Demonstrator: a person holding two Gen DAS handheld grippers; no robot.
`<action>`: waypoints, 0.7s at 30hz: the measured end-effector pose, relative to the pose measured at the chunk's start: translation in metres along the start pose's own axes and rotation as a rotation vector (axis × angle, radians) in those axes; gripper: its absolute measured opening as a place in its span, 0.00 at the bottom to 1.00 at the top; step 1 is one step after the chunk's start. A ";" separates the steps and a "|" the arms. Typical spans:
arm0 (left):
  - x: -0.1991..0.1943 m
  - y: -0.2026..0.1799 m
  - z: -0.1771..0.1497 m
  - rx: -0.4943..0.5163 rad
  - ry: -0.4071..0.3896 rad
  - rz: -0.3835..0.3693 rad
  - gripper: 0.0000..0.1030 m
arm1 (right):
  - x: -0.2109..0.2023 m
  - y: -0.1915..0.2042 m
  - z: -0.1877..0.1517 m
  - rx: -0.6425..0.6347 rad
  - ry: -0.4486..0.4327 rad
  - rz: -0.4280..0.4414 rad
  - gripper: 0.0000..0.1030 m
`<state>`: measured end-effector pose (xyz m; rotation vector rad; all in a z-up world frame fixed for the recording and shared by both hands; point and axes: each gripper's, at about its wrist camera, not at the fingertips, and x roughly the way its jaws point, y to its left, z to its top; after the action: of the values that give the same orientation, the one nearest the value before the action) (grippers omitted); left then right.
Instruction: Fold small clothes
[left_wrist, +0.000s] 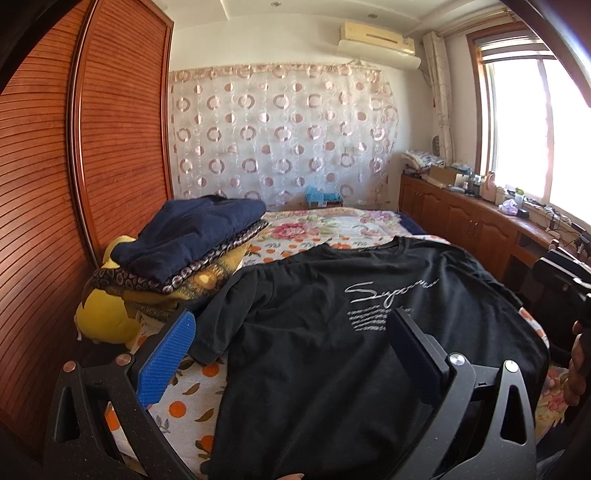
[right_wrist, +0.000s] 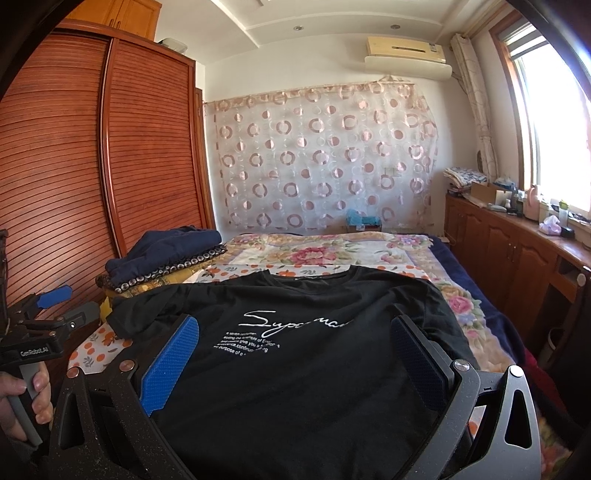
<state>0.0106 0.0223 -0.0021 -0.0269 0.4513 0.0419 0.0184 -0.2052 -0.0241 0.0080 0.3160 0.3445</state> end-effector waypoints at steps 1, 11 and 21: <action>0.005 0.007 -0.001 0.002 0.014 0.009 1.00 | 0.004 0.002 0.001 -0.006 0.004 0.008 1.00; 0.041 0.051 -0.019 -0.024 0.090 0.054 1.00 | 0.035 0.006 0.003 -0.045 0.058 0.097 1.00; 0.069 0.075 -0.033 -0.020 0.151 0.046 0.98 | 0.065 -0.003 0.007 -0.096 0.127 0.188 1.00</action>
<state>0.0548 0.0987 -0.0635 -0.0395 0.6021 0.0899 0.0800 -0.1863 -0.0378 -0.0792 0.4255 0.5477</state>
